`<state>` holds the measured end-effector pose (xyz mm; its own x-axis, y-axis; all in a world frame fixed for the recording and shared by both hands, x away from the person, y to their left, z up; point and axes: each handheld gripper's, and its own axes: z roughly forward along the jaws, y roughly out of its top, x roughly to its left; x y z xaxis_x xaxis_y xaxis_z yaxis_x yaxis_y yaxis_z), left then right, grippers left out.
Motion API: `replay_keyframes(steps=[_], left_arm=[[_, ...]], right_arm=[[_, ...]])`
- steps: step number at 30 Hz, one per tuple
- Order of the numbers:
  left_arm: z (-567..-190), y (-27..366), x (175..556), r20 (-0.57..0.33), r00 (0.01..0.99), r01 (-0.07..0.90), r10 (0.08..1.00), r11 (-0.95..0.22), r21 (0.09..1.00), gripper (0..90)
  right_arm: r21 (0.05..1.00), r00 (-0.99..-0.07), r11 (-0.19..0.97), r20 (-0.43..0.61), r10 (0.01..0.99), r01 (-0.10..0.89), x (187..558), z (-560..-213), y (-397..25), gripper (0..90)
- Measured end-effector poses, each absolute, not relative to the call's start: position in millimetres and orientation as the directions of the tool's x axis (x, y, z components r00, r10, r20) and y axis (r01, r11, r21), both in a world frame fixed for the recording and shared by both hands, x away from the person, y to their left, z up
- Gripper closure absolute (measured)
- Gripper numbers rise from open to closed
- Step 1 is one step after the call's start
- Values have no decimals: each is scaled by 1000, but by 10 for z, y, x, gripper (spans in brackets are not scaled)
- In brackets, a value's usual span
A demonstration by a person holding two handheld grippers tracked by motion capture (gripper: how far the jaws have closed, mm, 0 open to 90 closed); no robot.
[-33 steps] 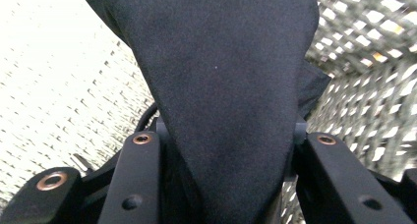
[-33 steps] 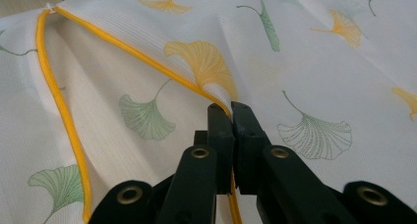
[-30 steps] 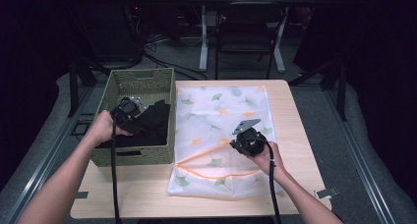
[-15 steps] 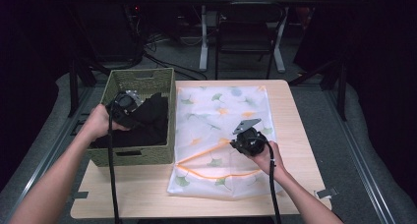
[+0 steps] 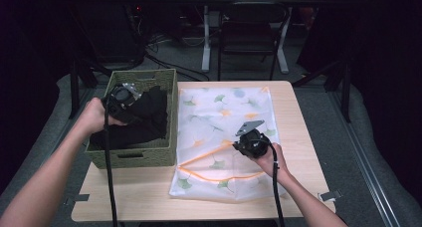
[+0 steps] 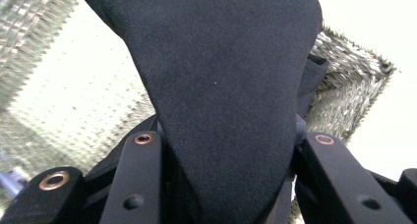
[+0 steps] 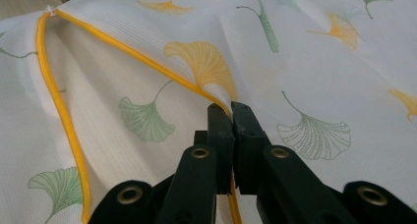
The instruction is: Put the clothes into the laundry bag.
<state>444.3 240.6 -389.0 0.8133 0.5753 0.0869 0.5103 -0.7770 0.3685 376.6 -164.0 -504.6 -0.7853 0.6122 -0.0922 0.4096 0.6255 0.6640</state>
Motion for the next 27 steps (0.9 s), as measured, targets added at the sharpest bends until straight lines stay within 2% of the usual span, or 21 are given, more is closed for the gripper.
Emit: replay_keyframes(steps=[16, 27], left_arm=[[-3502, 2350, 4300, 132, 813, 497, 567, -794, 351, 605], [-3293, 2171, 4015, 143, 838, 457, 527, -820, 345, 604]], right_arm=[[663, -783, 623, -89, 616, 415, 3765, -5046, -1628, 882], [664, -780, 620, -86, 619, 419, 3762, -5046, -1626, 882]])
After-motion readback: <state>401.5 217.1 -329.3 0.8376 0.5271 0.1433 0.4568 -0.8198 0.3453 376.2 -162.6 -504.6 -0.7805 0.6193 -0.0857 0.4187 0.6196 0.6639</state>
